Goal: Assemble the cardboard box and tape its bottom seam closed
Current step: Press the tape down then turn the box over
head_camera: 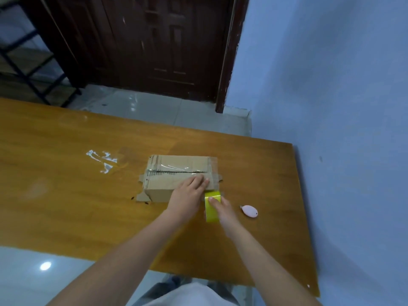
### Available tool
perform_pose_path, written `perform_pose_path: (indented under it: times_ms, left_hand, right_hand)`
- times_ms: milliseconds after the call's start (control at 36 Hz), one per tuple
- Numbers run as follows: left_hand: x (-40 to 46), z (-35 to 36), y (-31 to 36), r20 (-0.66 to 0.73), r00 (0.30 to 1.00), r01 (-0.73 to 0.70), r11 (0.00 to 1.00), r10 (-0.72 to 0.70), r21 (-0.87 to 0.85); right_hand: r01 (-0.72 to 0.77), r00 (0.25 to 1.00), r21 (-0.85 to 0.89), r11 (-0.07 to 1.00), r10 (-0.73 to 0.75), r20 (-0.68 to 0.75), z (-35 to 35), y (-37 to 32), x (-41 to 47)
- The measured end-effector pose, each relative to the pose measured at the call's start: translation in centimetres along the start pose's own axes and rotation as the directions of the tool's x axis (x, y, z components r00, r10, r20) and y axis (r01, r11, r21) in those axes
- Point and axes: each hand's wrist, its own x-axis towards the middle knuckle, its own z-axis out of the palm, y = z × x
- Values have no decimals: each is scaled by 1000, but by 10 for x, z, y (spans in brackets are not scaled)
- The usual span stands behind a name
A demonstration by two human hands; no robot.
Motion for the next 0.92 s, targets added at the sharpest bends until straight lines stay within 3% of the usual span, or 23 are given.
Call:
perform_pose_path:
  times_ms: [306,556,750,917]
  left_hand:
    - [1,4,3,8,998,63,998,-63,29]
    - [3,7,5,10,996,86,996,-86,26]
    - [2,8,9,7,996,92,991,-93,97]
    - [1,9,11,-7,996,94,990,-93,101]
  right_hand:
    - [-90,994,-110,990,82,-78,12,1,7]
    - [36,994,-112,993,-25,104,-3,14,-13]
    - [122,989,-117,986,-111,102,-2,36,-24]
    - [110,994,-5,994,-110,27,4,32,-21]
